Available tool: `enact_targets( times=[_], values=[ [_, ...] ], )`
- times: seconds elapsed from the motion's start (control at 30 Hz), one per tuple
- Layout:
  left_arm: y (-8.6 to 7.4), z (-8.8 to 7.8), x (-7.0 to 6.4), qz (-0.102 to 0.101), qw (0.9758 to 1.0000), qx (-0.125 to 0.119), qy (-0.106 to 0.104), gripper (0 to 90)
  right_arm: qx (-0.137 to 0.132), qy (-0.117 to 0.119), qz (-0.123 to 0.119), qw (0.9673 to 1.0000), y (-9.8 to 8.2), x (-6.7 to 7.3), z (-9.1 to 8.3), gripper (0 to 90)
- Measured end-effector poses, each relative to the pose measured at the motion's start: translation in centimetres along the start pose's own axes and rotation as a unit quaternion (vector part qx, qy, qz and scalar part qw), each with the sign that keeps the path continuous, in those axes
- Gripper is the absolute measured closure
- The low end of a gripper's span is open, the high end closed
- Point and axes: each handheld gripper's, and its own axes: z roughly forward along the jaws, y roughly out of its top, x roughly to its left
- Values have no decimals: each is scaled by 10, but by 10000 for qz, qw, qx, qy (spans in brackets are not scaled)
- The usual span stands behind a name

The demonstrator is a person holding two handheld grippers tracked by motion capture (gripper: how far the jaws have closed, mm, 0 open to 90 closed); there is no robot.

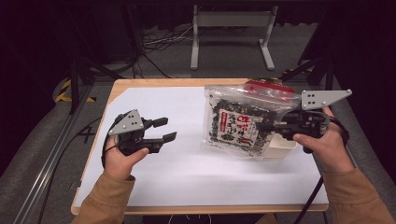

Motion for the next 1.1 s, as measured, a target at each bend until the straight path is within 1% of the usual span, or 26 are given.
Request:
enact_targets(
  times=[0.03,0.07,0.17,0.23,0.33,0.43,0.57,0.6,0.67,0.77,0.97,1.03,1.1],
  values=[
    [-2,1,2,9,9999,77,77,420,-1,-37,-1,10000,2,-1,-2,737],
    [-4,1,4,-6,9999,104,130,413,-9,-62,4,10000,3,-1,-3,736],
    [-13,2,10,-207,9996,40,168,408,-43,-130,2,9999,7,-3,-7,737],
    [-19,3,14,-296,9994,68,193,406,-47,-166,15,9998,9,-3,-10,737],
    [-25,5,18,-365,9991,112,206,398,-54,-233,21,9997,11,-5,-13,737],
    [-28,5,19,-391,9988,158,238,387,-71,-278,46,9996,13,-7,-16,737],
    [-34,8,23,-428,9983,248,295,374,-78,-420,68,9991,15,-11,-25,736],
    [-35,9,23,-470,9981,266,294,371,-72,-479,67,9988,16,-12,-28,737],
    [-37,10,24,-424,9982,296,310,366,-76,-537,86,9985,17,-14,-31,737],
    [-41,12,25,-485,9980,291,283,359,-74,-640,108,9979,17,-17,-37,736],
    [-46,14,28,-498,9977,343,315,362,-80,-854,124,9962,16,-22,-47,736],
    [-48,13,28,-581,9971,371,321,387,-87,-929,138,9955,16,-24,-51,736],
    [-50,13,29,-591,9968,370,380,391,-90,-988,146,9950,15,-26,-54,737]
  ],
)
